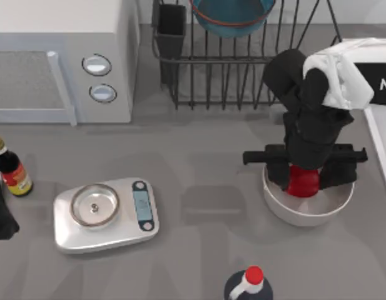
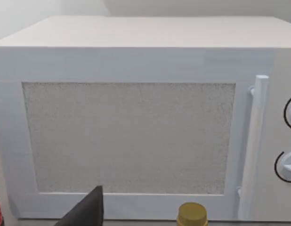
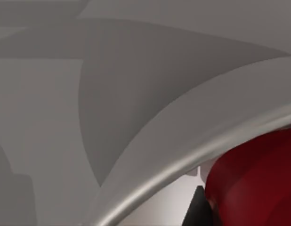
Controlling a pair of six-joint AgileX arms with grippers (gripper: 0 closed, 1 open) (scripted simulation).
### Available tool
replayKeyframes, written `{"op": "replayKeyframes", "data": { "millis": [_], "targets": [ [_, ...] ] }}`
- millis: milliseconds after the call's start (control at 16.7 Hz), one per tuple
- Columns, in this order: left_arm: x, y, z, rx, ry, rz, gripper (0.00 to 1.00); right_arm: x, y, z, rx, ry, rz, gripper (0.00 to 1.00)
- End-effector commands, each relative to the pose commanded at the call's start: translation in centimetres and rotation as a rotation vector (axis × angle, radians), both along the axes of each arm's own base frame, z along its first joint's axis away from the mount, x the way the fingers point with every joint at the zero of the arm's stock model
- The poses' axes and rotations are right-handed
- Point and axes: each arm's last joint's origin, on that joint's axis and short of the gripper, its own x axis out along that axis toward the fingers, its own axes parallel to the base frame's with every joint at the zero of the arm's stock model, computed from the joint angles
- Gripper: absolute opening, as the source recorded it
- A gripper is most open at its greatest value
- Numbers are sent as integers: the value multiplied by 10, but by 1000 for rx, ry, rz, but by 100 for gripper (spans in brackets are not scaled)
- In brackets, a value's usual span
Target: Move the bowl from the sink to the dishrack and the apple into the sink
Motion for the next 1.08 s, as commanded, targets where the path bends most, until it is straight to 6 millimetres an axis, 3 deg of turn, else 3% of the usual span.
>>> {"op": "replayKeyframes", "data": {
  "millis": [60,240,900,1080],
  "targets": [
    [0,0,0,0,0,0,100,-10,-1,39,10,-42,6,0],
    [0,0,0,0,0,0,100,-9,0,48,10,-40,4,0],
    [0,0,0,0,0,0,100,-10,0,134,9,-39,7,0],
    [0,0,0,0,0,0,100,-10,-1,139,10,-42,6,0]
  ]
}}
